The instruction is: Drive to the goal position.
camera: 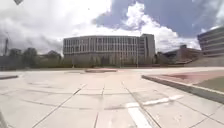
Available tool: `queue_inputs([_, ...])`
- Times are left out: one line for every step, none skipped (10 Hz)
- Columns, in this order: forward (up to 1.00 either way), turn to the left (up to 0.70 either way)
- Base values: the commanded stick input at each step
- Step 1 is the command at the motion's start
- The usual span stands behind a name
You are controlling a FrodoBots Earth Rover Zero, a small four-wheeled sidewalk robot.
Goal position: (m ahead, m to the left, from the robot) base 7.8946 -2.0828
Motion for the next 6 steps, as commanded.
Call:
queue_inputs([0.70, 0.02])
queue_inputs([0.70, 0.02])
queue_inputs([0.70, 0.02])
queue_inputs([0.70, 0.02])
queue_inputs([0.70, 0.02])
queue_inputs([0.70, 0.02])
